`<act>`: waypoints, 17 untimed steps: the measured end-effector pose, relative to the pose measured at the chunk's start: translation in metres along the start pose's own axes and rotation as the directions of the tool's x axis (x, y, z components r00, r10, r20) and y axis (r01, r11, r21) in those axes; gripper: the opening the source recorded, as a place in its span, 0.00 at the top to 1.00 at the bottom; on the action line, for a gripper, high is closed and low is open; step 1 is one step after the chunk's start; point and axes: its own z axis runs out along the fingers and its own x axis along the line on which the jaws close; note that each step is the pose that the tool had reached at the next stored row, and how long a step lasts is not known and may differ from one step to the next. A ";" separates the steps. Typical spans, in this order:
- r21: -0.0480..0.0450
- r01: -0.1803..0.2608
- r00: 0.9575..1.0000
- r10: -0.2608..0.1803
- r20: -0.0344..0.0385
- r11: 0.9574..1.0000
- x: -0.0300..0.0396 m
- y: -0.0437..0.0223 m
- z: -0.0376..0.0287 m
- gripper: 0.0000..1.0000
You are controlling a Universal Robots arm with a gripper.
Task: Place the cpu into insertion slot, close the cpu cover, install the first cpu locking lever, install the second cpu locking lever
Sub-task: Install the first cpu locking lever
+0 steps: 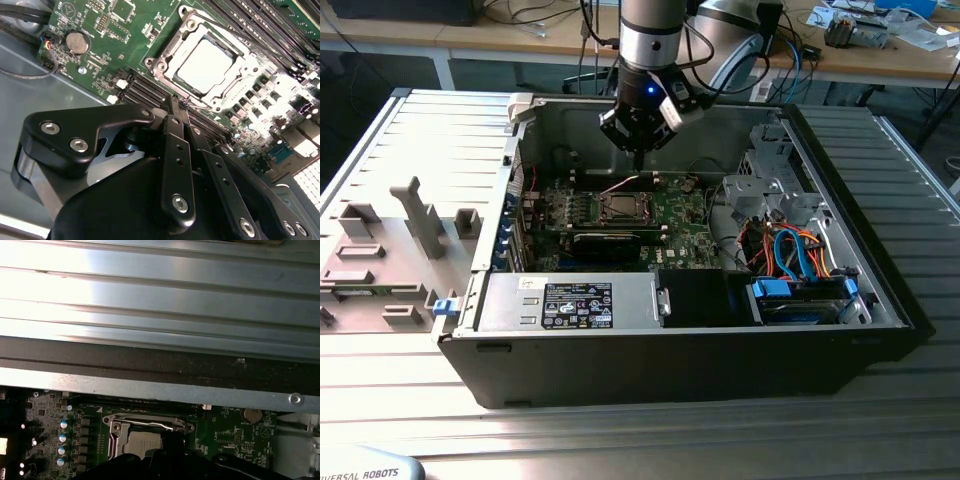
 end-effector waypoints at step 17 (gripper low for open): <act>0.002 0.001 1.000 -0.001 0.017 1.000 0.0096 0.0009 0.0015 0.89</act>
